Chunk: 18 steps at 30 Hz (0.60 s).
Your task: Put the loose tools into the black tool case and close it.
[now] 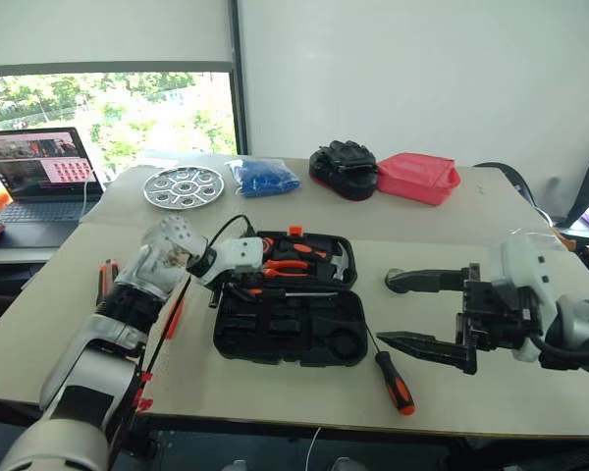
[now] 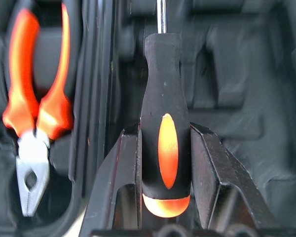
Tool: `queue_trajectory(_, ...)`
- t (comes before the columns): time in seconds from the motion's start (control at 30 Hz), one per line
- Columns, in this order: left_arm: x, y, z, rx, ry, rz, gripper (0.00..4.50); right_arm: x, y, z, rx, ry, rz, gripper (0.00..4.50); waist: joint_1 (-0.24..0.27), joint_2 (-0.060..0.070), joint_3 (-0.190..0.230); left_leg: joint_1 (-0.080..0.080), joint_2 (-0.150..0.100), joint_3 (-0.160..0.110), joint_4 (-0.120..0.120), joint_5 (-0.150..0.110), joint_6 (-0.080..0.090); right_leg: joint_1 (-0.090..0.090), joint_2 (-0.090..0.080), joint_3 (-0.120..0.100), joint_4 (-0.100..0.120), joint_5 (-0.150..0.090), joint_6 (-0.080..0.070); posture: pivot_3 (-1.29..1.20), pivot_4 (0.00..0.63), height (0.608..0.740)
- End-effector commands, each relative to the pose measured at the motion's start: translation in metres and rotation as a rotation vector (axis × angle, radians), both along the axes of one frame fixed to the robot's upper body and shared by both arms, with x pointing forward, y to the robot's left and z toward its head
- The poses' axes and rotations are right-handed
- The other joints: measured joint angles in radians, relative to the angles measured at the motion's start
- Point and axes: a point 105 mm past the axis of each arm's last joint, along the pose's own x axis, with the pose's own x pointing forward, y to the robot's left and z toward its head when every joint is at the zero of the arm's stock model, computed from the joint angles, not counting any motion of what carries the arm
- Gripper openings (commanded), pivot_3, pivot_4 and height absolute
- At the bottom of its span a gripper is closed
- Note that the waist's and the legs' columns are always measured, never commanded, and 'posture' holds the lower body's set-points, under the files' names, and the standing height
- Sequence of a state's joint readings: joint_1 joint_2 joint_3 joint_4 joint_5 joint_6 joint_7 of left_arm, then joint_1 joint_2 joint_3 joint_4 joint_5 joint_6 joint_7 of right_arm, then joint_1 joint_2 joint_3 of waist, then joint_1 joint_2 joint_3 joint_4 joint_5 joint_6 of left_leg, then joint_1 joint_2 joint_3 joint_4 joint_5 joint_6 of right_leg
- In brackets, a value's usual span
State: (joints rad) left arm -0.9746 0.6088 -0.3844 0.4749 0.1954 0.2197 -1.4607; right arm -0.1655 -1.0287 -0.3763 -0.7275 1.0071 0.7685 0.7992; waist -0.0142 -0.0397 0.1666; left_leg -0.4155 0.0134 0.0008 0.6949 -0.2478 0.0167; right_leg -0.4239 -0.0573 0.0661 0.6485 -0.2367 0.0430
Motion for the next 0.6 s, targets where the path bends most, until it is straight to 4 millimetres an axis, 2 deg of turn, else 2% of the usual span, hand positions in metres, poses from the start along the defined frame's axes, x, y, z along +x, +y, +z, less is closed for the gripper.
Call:
queue_trajectory(0.03,0.0050,-0.0038,0.0053,0.010,-0.056,0.011,0.86,-0.0046,0.0035,0.0046,0.011,-0.027,0.008,4.50,0.001,0.000,0.000,0.000,0.000,0.000,0.000,0.000,0.000,0.000,0.000,0.000,0.000,0.000,0.000,0.00,0.150,0.740)
queue_trajectory(0.1,-0.0025,-0.0106,0.0061,-0.014,-0.025,-0.037,0.86,-0.0042,0.0030,0.0047,0.014,-0.029,0.000,4.50,0.002,0.000,0.000,0.000,0.000,0.000,0.000,0.000,0.000,0.000,0.000,0.000,0.000,0.000,0.000,0.00,0.150,0.740)
queue_trajectory(0.37,0.0008,-0.0129,0.0044,0.009,-0.052,-0.041,0.86,-0.0024,0.0027,0.0054,0.020,-0.034,-0.012,4.50,0.001,0.000,0.000,0.000,0.000,0.000,0.000,0.000,0.000,0.000,0.000,0.000,0.000,0.000,0.000,0.00,0.150,0.740)
queue_trajectory(0.43,0.0016,-0.0113,0.0043,0.018,-0.056,-0.039,1.86,-0.0023,0.0028,0.0055,0.021,-0.035,-0.013,4.50,0.001,0.000,0.000,0.000,0.000,0.000,0.000,0.000,0.000,0.000,0.000,0.000,0.000,0.000,0.000,0.00,0.150,0.740)
queue_trajectory(0.47,0.0021,-0.0105,0.0045,0.019,-0.057,-0.037,2.08,-0.0022,0.0028,0.0056,0.022,-0.035,-0.013,4.50,0.001,0.000,0.000,0.000,0.000,0.000,0.000,0.000,0.000,0.000,0.000,0.000,0.000,0.000,0.000,0.00,0.150,0.740)
queue_trajectory(0.57,0.0041,-0.0096,0.0057,0.016,-0.062,-0.022,3.32,-0.0021,0.0029,0.0058,0.025,-0.035,-0.014,4.50,0.002,0.000,0.000,0.000,0.000,0.000,0.000,0.000,0.000,0.000,0.000,0.000,0.000,0.000,0.000,0.00,0.150,0.740)
queue_trajectory(0.6,0.0056,-0.0096,0.0062,0.013,-0.067,-0.018,3.60,-0.0019,0.0029,0.0058,0.026,-0.036,-0.014,4.50,0.002,0.000,0.000,0.000,0.000,0.000,0.000,0.000,0.000,0.000,0.000,0.000,0.000,0.000,0.000,0.00,0.150,0.740)
